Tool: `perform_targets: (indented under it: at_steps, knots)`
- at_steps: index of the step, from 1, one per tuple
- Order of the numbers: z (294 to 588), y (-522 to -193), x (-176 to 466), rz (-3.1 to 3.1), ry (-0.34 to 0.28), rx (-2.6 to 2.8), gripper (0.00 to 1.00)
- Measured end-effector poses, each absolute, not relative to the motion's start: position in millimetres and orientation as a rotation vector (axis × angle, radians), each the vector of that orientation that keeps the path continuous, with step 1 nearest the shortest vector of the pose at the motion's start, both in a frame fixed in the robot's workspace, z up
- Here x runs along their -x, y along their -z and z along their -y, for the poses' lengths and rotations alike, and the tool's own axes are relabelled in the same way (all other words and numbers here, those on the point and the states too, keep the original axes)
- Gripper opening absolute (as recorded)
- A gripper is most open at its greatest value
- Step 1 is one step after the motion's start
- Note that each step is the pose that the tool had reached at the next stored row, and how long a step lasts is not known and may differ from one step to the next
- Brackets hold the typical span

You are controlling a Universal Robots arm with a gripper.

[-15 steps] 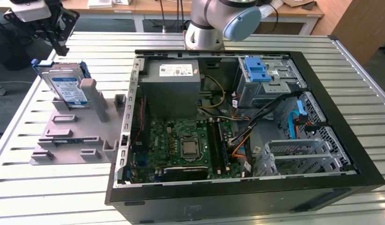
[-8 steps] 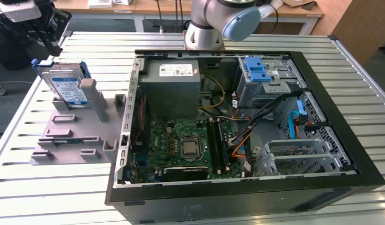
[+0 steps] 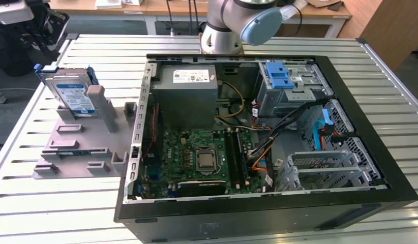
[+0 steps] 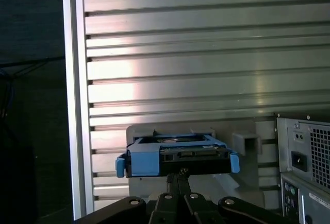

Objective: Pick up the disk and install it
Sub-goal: 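Reach for the disk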

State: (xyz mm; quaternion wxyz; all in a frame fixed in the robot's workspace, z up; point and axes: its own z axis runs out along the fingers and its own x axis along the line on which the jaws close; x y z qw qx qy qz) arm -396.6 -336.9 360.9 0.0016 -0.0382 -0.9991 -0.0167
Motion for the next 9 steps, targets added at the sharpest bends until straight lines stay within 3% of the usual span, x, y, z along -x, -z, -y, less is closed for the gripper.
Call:
perform_targets:
  at_steps: [9]
  knots:
    - [335,-359,413,3.136,0.050,0.120,0.11]
